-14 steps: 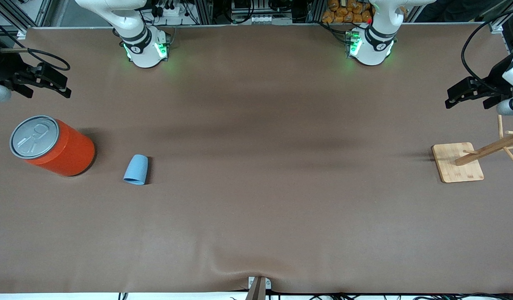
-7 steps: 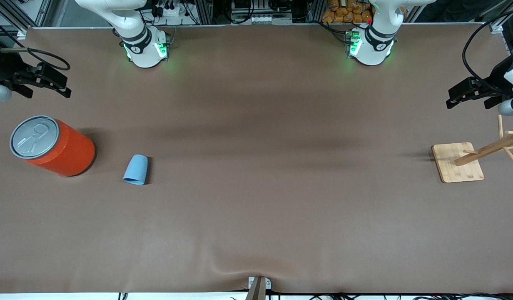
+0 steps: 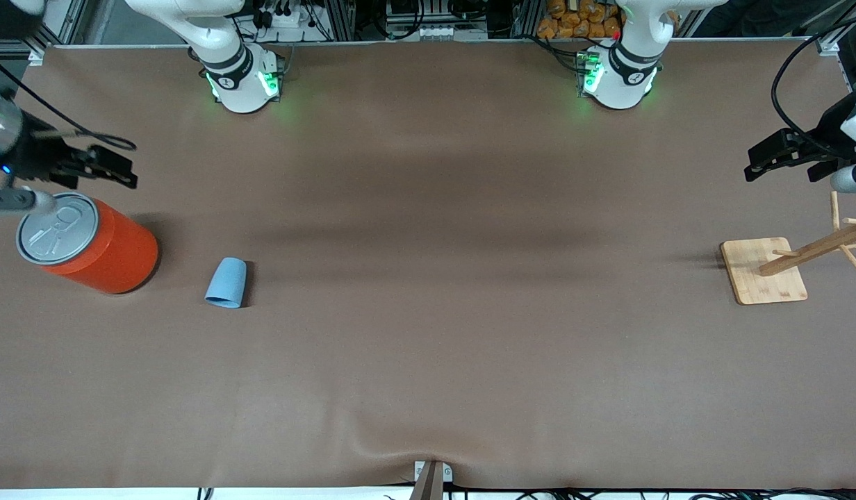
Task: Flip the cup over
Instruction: 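Reach the right gripper down to the blue cup lying on its side, then close the right gripper on the blue cup's base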
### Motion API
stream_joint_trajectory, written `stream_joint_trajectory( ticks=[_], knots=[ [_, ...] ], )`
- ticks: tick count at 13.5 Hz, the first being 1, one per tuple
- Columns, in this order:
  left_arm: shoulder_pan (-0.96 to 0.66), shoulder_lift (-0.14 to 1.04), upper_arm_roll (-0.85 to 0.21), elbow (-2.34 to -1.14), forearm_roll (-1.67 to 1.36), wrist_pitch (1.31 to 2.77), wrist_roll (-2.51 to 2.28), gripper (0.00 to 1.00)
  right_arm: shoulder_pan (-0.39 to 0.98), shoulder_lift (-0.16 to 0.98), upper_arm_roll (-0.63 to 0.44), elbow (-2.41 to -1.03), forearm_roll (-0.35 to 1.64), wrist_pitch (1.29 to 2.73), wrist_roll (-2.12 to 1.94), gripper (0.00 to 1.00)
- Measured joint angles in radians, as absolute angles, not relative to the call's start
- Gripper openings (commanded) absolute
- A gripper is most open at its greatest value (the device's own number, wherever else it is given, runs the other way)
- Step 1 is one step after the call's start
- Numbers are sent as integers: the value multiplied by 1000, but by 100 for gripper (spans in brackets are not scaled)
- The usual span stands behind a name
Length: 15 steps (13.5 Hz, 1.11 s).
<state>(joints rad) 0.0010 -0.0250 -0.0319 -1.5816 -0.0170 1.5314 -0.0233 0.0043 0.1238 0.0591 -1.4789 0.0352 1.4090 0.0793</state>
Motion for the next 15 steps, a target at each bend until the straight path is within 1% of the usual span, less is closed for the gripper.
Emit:
stream_joint_trajectory(
  ticks=[2,4,8,12,14,15],
  knots=[
    [1,-25,-32,-1581,-17,1531,-23,100,6,201,62,-1491,40,1421,80,100],
    [1,-25,-33,-1581,-17,1531,-23,100,9,254,64,-1542,41,1504,80,100],
    [2,-25,-31,-1582,-17,1531,-23,100,9,273,64,-1763,41,1807,79,100],
    [3,-24,-31,-1582,-17,1531,-23,100,8,293,63,-1991,41,2144,68,100],
    [3,-24,-31,-1582,-17,1531,-23,100,12,332,66,-2048,41,2241,39,100],
    [2,-24,-31,-1582,-17,1531,-23,100,13,349,66,-2057,41,2264,3,100]
  ],
)
